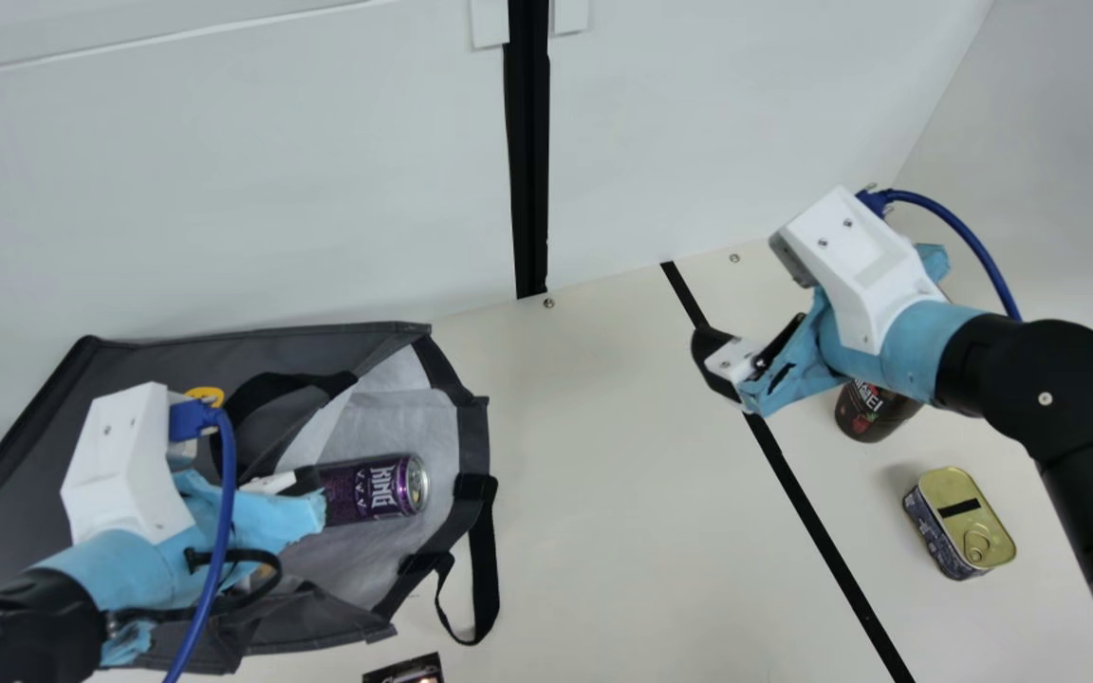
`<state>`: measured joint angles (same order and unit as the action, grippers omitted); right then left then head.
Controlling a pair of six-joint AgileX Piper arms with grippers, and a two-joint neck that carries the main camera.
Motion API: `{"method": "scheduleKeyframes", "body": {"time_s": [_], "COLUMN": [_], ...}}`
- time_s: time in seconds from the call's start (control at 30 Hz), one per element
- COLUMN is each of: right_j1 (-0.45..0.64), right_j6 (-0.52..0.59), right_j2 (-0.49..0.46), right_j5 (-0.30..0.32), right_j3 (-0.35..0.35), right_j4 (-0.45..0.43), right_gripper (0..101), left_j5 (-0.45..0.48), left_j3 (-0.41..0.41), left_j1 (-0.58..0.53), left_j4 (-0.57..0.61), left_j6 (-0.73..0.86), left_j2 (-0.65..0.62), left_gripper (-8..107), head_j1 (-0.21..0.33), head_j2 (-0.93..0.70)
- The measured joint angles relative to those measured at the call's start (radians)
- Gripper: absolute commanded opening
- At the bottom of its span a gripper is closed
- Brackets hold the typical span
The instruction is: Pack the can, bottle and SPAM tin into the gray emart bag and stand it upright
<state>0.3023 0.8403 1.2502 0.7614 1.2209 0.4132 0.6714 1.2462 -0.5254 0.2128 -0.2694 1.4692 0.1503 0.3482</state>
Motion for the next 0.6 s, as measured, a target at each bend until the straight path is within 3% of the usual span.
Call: {"method": "scheduleKeyframes", "body": {"time_s": [0.27, 0.6], "right_j1": [0.007, 0.002], "right_j6": [-0.194, -0.411], "right_j2": [-0.045, -0.108], "right_j5": [0.016, 0.094], "right_j3": [0.009, 0.035], "right_j4": [-0.177, -0.372], "right_gripper": [95, 95], "left_j5": [0.000, 0.000], "left_j3": [0.000, 0.000], "left_j1": [0.000, 0.000], "left_j4": [0.000, 0.000], "left_j6": [0.000, 0.000], "left_j2": [0.000, 0.000], "left_gripper": [-8, -8], "head_j1": [0.002, 0.002], "head_j2": [-0.002, -0.002]}}
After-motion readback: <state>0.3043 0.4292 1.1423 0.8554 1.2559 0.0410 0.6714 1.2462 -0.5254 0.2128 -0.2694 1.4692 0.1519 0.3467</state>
